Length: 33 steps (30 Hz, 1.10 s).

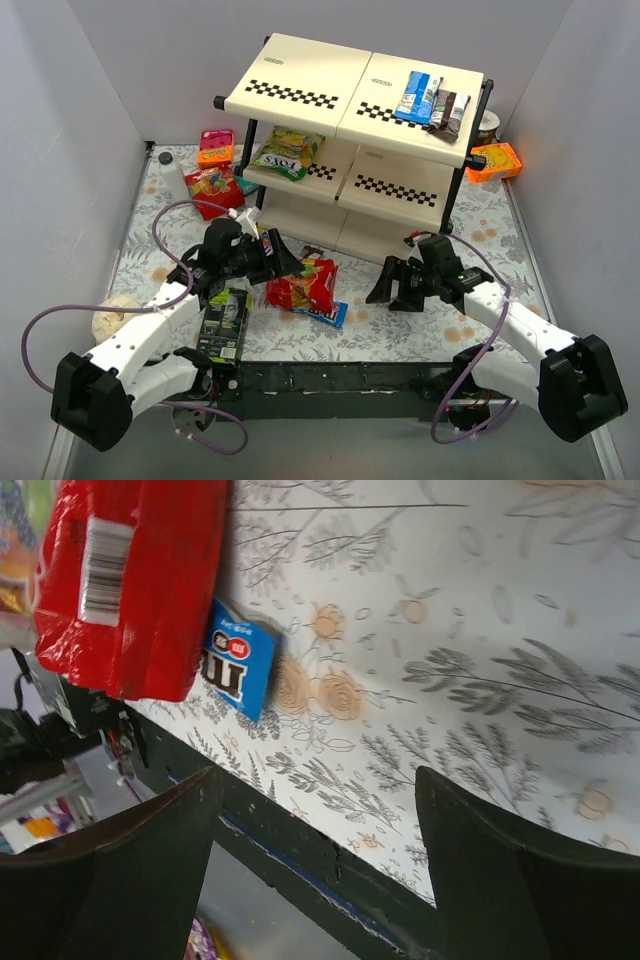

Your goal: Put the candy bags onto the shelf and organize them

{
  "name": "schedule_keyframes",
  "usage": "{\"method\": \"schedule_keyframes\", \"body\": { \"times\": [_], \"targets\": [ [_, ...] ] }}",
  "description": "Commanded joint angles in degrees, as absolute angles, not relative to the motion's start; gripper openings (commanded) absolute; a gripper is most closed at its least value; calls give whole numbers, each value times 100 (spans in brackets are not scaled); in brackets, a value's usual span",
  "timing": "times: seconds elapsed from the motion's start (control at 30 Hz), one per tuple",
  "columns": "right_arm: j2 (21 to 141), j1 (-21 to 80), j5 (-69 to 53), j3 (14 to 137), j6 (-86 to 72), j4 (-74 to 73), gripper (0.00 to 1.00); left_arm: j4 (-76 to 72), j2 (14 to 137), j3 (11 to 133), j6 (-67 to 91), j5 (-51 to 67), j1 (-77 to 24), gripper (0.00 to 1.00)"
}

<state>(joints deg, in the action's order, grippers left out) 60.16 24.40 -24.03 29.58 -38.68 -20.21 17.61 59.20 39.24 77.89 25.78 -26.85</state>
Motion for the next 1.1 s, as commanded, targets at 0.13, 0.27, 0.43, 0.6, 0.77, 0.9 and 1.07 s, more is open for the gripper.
{"method": "schedule_keyframes", "body": {
  "times": [0.13, 0.27, 0.43, 0.6, 0.77, 0.9, 1.07],
  "targets": [
    [6135, 3874, -1135, 3603, -3858, -792, 84, 2505, 5739, 3709, 8446, 1388, -2681, 76],
    [6301, 4289, -414, 3753, -3850, -449, 80, 2444, 5950, 3472, 8420, 1389, -2681, 72],
    [6626, 4755, 439, 4139, -3700, -106, 77, 2505, 6187, 3331, 8332, 1397, -2681, 63],
    [7496, 5026, 527, 4692, -3604, -158, 78, 2426, 6425, 3199, 8262, 1626, -2689, 61],
    [8191, 5431, 843, 5115, -3577, -694, 78, 2417, 6390, 3260, 8165, 1643, -2689, 61],
    [8358, 5572, 931, 4967, -3612, -773, 77, 2426, 6320, 3322, 8147, 1626, -2689, 63],
    [8394, 5581, 1256, 4764, -3761, -1256, 65, 2592, 6214, 3577, 8165, 1389, -2689, 68]
  ]
}}
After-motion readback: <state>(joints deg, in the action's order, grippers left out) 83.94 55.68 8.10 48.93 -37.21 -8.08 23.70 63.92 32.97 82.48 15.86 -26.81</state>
